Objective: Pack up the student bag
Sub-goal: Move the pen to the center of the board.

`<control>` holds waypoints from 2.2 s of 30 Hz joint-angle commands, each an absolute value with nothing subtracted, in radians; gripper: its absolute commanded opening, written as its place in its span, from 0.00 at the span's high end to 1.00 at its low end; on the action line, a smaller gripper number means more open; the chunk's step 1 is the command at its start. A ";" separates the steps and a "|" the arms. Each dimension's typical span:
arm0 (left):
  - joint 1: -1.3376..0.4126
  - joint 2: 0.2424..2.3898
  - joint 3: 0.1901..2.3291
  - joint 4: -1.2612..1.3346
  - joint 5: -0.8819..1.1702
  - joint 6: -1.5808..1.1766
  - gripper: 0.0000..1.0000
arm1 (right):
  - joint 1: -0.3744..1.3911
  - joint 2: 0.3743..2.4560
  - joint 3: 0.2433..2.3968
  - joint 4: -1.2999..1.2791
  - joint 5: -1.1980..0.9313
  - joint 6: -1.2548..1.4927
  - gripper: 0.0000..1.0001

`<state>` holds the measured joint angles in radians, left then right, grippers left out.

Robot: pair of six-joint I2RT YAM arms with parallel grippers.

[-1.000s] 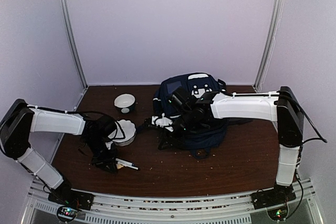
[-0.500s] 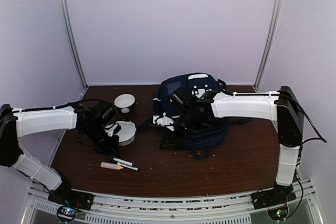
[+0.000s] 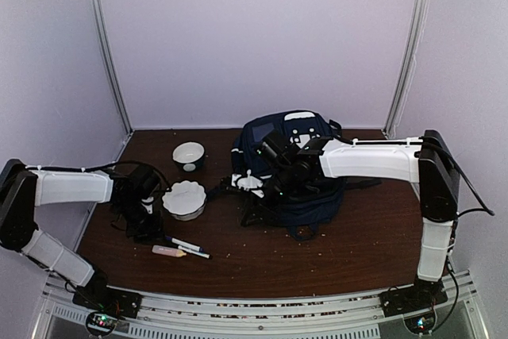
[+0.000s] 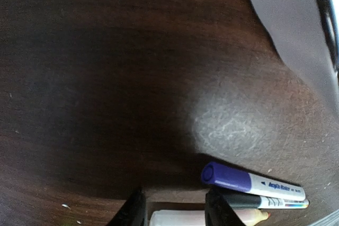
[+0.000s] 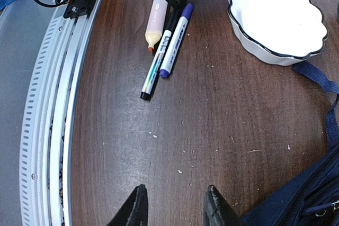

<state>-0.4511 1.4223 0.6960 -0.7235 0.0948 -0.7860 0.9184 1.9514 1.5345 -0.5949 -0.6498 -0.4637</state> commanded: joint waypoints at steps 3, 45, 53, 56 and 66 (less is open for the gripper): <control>-0.450 1.483 0.635 -0.541 0.217 -0.869 0.61 | 0.914 1.944 1.564 -0.614 -0.667 -0.454 0.63; -0.456 1.337 0.710 -0.620 0.040 -0.883 0.58 | 0.988 2.079 1.675 -0.560 -0.489 -0.250 0.64; -0.442 1.358 0.686 -0.497 0.069 -0.891 0.58 | 1.042 2.199 1.791 -0.552 -0.424 -0.223 0.59; -0.442 1.335 0.636 -0.418 0.084 -0.917 0.58 | 1.053 2.261 1.867 -0.602 -0.399 -0.216 0.58; -0.442 1.244 0.544 -0.269 0.064 -0.941 0.58 | 1.101 2.398 2.048 -0.713 -0.342 -0.220 0.46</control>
<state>-0.4503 1.3025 0.5766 -0.3717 0.0872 -0.9230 1.0721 2.3707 2.0026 -0.6575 -0.3824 -0.2279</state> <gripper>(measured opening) 0.418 0.534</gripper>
